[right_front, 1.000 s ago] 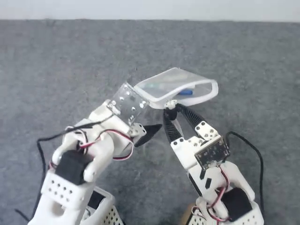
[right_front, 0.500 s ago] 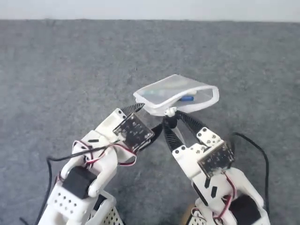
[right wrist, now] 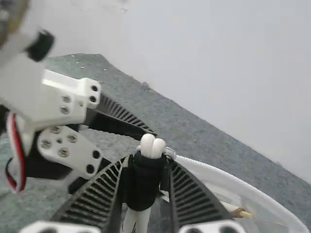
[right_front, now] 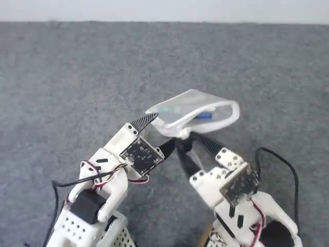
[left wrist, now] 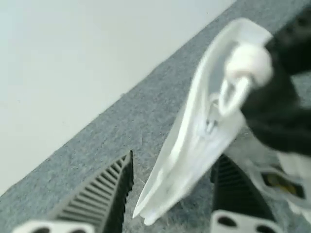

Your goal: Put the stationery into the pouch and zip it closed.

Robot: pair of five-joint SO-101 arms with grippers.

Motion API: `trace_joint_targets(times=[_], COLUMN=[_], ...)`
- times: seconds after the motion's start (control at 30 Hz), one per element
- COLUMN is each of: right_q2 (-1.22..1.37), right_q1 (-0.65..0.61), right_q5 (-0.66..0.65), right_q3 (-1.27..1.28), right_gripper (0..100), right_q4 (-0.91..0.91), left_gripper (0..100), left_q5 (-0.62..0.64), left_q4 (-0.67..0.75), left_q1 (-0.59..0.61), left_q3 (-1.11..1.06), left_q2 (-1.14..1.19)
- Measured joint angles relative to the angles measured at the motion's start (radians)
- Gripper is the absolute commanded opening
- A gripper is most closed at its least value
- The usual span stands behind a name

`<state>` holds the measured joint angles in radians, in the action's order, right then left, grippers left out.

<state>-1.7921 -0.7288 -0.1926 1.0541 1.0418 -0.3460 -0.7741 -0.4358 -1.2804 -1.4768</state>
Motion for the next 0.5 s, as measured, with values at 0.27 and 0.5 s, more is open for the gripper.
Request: trace_joint_targets(times=[0.27, 0.5], right_q2=[0.000, -0.002], right_q1=[-0.034, -0.034], right_q5=[0.000, 0.000], right_q3=[-0.008, -0.008], right_gripper=[0.6, 0.6], right_q4=[0.011, 0.009], left_gripper=[14, 2], left_q5=[0.000, 0.000], left_q4=[0.003, 0.003], left_q1=[-0.071, -0.114], left_q3=[-0.008, -0.008], left_q2=[0.000, 0.000])
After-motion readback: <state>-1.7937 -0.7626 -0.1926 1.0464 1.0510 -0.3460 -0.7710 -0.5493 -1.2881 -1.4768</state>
